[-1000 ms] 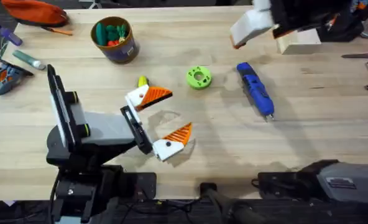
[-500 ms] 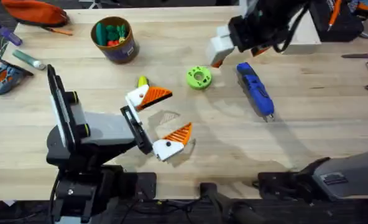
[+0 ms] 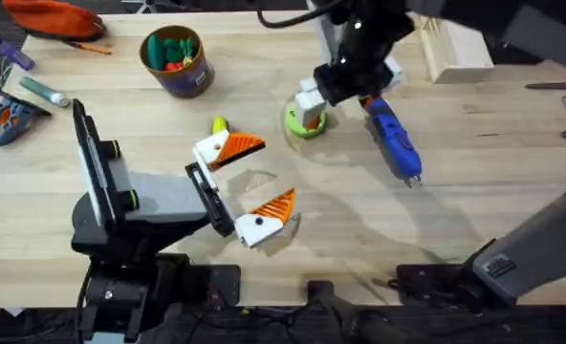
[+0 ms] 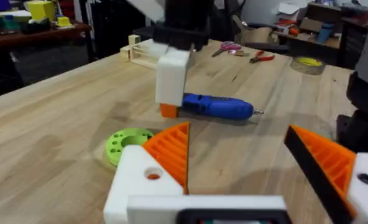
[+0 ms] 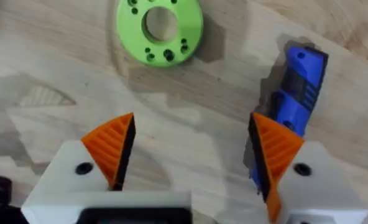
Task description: Pick up the gripper from the table and insert it into the empty holder that is missing its gripper. Then pick up a screw, insert it into the mounting hole, and use the screwdriver to tighten it. Finally, clean up the table by picking up the vegetable and placing it into the bucket.
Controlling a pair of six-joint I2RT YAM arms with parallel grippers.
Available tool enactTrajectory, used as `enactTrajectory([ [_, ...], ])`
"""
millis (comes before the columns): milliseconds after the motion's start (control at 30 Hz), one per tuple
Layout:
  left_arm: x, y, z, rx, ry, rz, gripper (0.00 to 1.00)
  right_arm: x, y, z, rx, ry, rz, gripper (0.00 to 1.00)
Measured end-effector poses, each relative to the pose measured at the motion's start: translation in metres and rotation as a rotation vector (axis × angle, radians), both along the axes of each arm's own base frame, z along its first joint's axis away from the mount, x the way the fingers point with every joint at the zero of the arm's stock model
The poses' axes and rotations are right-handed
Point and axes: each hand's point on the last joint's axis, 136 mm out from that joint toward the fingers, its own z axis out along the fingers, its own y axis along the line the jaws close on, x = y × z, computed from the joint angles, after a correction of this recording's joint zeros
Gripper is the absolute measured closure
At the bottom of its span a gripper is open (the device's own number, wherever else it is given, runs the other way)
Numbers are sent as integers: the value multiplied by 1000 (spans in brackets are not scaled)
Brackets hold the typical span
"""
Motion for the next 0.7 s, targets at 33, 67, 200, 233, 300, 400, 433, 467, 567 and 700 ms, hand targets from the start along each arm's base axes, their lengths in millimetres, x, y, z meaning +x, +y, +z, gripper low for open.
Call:
enactTrajectory([
  [33,0,0,0,0,0,0,16,3,1,-4,-2,1,0,19],
  [67,0,0,0,0,0,0,16,5,3,-8,-3,-1,0,19],
  [200,0,0,0,0,0,0,15,15,9,-17,5,-18,0,27],
  [233,0,0,0,0,0,0,15,16,10,-19,5,-19,0,40],
  [300,0,0,0,0,0,0,15,18,11,-24,3,-16,-2,67],
  [400,0,0,0,0,0,0,15,22,14,-31,1,-13,-4,75],
  [433,0,0,0,0,-1,0,15,23,15,-34,2,-14,-4,78],
  [467,0,0,0,0,0,0,15,25,15,-36,3,-15,-4,80],
  [567,0,0,0,0,0,0,15,26,17,-40,0,-11,-4,98],
  [700,0,0,0,0,0,0,14,26,17,-51,-13,8,-3,161],
])
